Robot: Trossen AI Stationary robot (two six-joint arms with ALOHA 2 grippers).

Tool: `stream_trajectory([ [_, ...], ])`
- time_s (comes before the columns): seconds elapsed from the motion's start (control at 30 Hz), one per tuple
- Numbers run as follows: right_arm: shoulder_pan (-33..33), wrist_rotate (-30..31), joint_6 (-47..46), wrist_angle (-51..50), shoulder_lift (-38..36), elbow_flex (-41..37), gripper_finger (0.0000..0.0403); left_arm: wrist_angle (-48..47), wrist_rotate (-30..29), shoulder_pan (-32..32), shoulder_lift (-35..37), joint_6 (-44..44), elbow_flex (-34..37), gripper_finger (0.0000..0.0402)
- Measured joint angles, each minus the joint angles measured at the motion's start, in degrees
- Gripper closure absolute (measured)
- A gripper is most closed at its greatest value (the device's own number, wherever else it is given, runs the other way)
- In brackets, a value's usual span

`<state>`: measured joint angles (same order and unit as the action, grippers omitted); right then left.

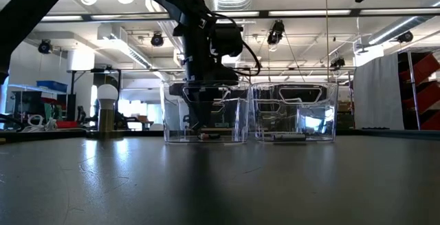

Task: Sort batteries
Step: Put the black battery into the left transparent bin

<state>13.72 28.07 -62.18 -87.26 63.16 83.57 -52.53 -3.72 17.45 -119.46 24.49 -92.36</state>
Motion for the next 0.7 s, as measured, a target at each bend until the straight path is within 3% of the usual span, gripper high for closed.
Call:
stream_trajectory([
  [0.27, 0.00, 2.66, 5.13, 5.06, 0.00, 4.81, 0.0239, -1.37, 1.64, -0.10, 0.00, 0.04, 0.25, 0.0373],
  [0.5, -0.42, 6.98, 19.97, 12.75, 0.35, 5.00, 0.0259, -1.07, 1.73, -0.22, 0.00, -2.77, 0.25, 0.0373],
  [0.7, -2.08, 2.15, 21.29, 13.02, 3.08, 4.04, 0.0283, -1.90, 2.22, -0.39, 0.00, -1.06, 0.24, 0.0373],
])
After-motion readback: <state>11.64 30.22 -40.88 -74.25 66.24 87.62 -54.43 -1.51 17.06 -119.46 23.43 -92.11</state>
